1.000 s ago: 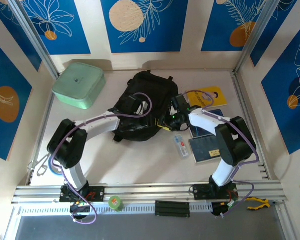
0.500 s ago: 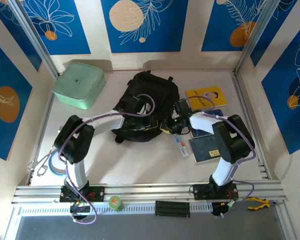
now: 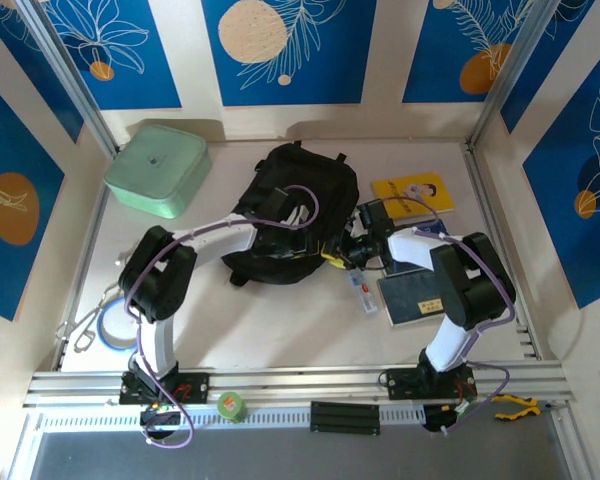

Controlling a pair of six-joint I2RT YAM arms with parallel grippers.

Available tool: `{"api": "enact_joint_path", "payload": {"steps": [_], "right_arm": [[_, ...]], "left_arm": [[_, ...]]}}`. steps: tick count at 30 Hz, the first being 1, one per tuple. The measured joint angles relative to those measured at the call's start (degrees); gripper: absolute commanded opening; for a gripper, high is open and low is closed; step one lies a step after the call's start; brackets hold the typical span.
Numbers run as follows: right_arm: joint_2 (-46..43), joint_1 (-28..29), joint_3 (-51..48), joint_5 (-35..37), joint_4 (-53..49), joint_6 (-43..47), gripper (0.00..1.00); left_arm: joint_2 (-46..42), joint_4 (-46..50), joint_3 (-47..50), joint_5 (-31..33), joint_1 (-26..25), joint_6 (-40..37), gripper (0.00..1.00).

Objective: Pack the student bag
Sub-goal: Unzip the student bag at the center of the table.

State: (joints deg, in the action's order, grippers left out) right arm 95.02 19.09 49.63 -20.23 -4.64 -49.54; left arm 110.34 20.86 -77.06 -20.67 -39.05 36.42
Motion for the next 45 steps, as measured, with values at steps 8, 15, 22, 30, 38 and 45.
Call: {"api": "enact_joint_path", "payload": {"steps": [8,15,22,30,38,45], "right_arm": [[-1.81,-1.81,-0.04,-1.22,0.81,0.42,0.36],[-1.92,-1.88,-0.61,-1.18,0.79,0.37,0.35],[-1.92,-1.99,-0.61,-1.14,0.81,0.35,0.34],[-2.38,-1.99,-0.61,-0.57,0.74,0.31,0.34],[-3.65,-2.32,-0.61,0.59,0.76,-0.22,0.34],[-3.65,-2.29,-0.61,1.2,0.81,-1.42,0.34]], "left_arm": [[3.19,5.29,-6.36,1.03,-1.62,-6.78,0.3],[6.49,7.76,-8.2,1.44,-1.92,-9.18,0.25],[7.28,7.74,-8.5,0.61,-1.97,-10.05,0.27],[8.02,7.89,-9.46,0.15,-2.08,-11.54,0.06],[7.3,10.16,-9.92,1.88,-2.12,-13.03,0.04],[5.31,11.47,-9.99,2.43,-2.12,-13.03,0.0]]}}
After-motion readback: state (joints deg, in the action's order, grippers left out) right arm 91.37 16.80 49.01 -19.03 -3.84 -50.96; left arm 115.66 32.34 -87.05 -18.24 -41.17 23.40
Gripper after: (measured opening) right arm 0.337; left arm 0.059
